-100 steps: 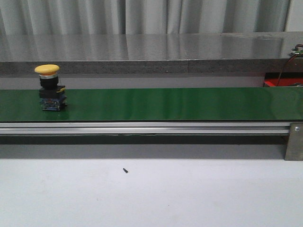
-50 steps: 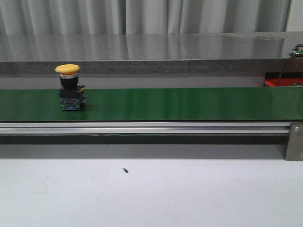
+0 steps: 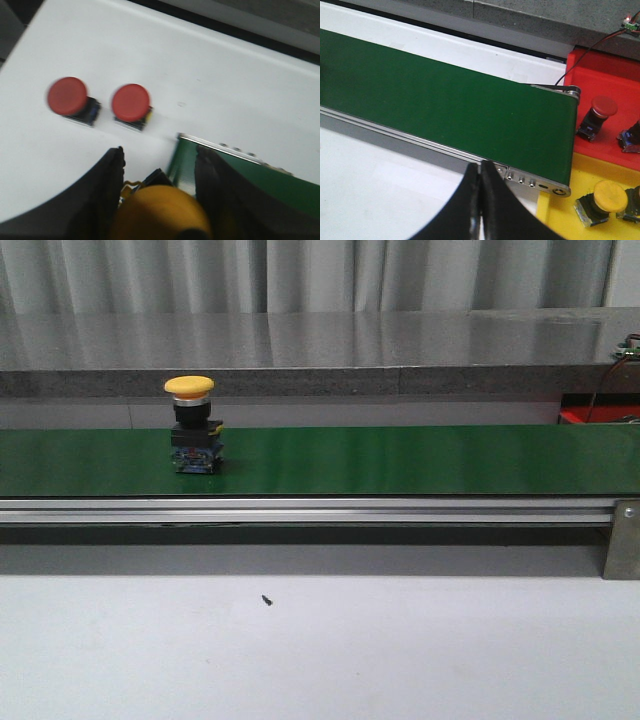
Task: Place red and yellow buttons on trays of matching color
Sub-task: 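Grasp a second yellow push button with the left gripper, then set the second yellow button on the belt and release it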
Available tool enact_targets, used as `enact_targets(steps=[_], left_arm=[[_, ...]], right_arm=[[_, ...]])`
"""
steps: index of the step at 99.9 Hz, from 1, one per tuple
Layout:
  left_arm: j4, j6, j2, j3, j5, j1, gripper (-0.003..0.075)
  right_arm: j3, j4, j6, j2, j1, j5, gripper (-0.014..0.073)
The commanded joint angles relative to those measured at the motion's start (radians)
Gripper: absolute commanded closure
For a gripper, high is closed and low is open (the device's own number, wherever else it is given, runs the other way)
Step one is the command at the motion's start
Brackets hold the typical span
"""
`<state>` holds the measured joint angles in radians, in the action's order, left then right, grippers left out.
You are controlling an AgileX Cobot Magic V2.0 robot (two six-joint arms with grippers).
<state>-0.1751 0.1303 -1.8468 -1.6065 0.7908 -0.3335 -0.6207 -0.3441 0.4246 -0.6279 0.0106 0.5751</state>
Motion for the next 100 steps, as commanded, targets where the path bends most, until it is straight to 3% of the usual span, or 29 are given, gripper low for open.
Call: enact_targets(steps=[1,34,72,80,100], left_arm=[[-0.019,0.004,0.06,-0.02,-0.003,0.063,0.0585],[-0.019,0.004,0.066,0.108,-0.073,0.228,0.0586],[-0.019,0.008,0.066,0.138,-0.075,0.258,0.0566],[-0.019,0.015,0.066,0.138,-0.072,0.258,0.0505],[-0.023,0.015,0.079,0.138,-0.069,0.258,0.0183]], right_arm=[[-0.025,-0.017,0.004,0.001,0.0,-0.063,0.069],[-0.025,-0.017,0.004,0.001,0.0,-0.064,0.069],[-0.025,-0.017,0.004,0.001,0.0,-0.064,0.069],[-0.025,-0.017,0.004,0.001,0.0,-0.064,0.069],[-0.025,-0.017,0.004,0.001,0.0,-0.064,0.069]])
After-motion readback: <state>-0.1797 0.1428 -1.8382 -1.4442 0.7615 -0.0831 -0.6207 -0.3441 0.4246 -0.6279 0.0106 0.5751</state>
